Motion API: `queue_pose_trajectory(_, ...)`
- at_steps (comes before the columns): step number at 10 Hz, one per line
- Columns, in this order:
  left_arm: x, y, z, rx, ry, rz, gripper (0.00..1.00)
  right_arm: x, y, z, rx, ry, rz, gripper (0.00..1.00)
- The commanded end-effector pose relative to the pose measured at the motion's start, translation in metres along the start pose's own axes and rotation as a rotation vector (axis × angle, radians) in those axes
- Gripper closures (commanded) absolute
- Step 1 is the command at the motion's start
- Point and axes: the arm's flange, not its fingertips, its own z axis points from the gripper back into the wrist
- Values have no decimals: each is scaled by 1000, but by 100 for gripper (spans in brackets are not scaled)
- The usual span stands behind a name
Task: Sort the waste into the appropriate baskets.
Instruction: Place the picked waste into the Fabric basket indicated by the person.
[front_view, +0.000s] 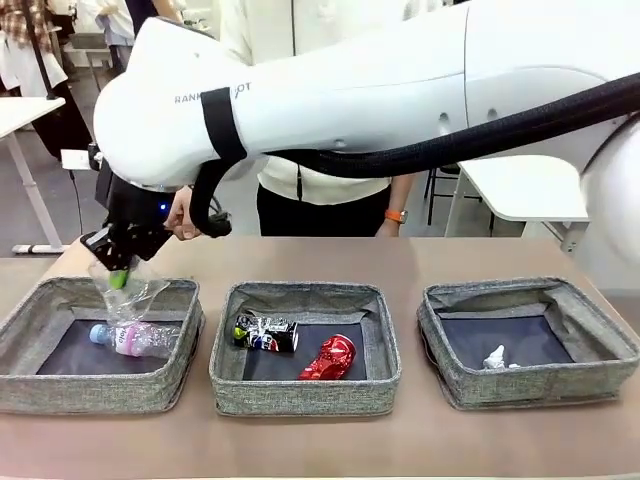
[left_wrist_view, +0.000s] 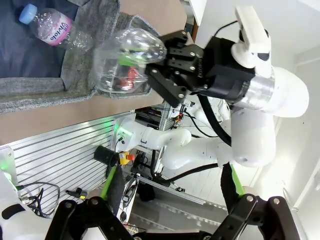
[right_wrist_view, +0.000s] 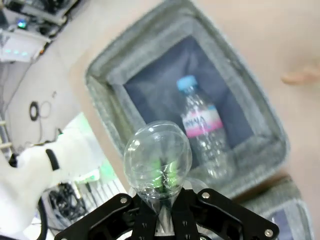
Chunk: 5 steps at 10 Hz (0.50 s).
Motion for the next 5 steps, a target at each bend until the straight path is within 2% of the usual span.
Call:
queue_pose_trajectory(1, -1, -1, 1, -16, -3, -12, 0, 2, 0, -13, 15, -75, 66, 99)
queue_pose_trajectory(2, -1, -1, 1, -16, -3, -12, 0, 4, 1, -17, -18, -66, 73, 78)
queue_pose_trajectory(3, -1, -1, 1, -16, -3, -12, 0, 5, 0, -18, -16, -68, 77, 41)
queue_pose_trajectory(4, -1, -1, 1, -16, -3, -12, 0, 3, -1, -16, -12, -67, 77, 21)
queue_pose_trajectory(5, -1, -1, 1, -16, -3, -12, 0, 1, -2, -13, -11, -66, 74, 37)
